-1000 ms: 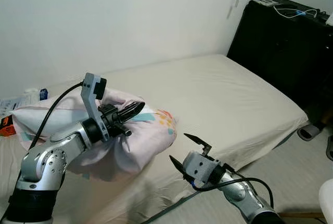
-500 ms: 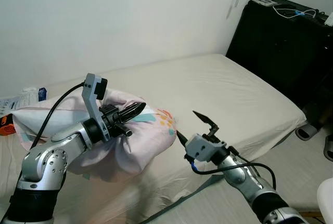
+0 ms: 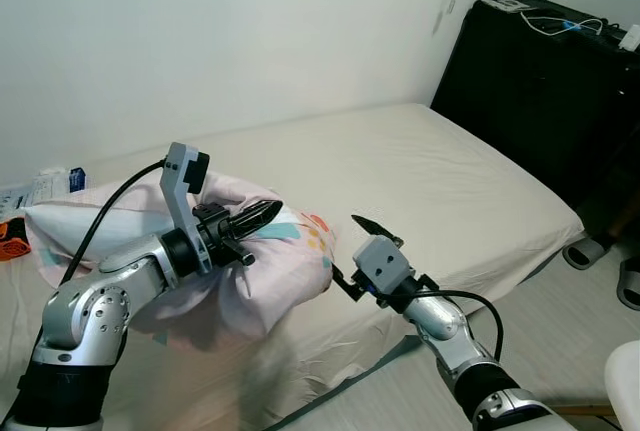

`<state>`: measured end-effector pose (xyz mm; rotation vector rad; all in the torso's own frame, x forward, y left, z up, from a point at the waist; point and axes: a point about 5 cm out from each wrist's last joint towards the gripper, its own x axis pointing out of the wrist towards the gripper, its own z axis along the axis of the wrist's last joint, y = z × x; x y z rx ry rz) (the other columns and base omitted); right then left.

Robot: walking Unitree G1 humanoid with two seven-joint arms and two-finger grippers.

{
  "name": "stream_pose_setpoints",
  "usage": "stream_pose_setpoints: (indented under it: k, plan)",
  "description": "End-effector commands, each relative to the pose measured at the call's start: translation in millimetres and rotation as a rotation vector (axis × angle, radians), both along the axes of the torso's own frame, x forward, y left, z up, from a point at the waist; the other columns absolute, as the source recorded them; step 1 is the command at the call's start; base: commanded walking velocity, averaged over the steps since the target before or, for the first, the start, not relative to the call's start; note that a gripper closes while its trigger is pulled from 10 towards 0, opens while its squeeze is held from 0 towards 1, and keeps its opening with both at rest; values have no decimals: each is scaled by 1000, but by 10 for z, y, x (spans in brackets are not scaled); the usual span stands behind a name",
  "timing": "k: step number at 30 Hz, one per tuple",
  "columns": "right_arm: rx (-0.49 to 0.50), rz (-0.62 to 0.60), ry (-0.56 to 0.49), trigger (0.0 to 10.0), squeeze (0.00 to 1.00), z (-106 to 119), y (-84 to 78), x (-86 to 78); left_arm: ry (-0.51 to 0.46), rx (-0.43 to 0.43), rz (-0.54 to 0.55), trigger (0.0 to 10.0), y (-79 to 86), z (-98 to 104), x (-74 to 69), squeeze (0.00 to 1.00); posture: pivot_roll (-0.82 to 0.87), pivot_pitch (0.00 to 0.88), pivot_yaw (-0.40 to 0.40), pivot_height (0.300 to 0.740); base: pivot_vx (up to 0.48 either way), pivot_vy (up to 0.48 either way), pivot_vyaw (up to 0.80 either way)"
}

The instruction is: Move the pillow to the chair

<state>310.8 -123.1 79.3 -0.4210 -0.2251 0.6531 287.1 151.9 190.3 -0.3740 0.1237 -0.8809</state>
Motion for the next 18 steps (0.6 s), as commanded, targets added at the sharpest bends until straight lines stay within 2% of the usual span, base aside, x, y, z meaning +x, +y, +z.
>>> stream_pose_setpoints:
  k: [1,4,8,18]
  plan:
    - [2,25,33,10000,0,-94,37,-79,-62,-17,-71,10000,-84,133,-30,0,89,0,-113,740,0,0,0]
    - [-2,43,45,10000,0,-204,55,-204,-59,-18,-76,10000,-85,130,-35,0,88,0,-114,740,0,0,0]
    - [7,57,64,10000,0,-280,29,-294,-57,-20,-79,10000,-87,128,-38,0,87,0,-113,740,0,0,0]
    - [25,41,89,10000,0,-333,-59,-359,-54,-22,-91,10000,-103,123,-25,0,76,0,-98,740,0,0,0]
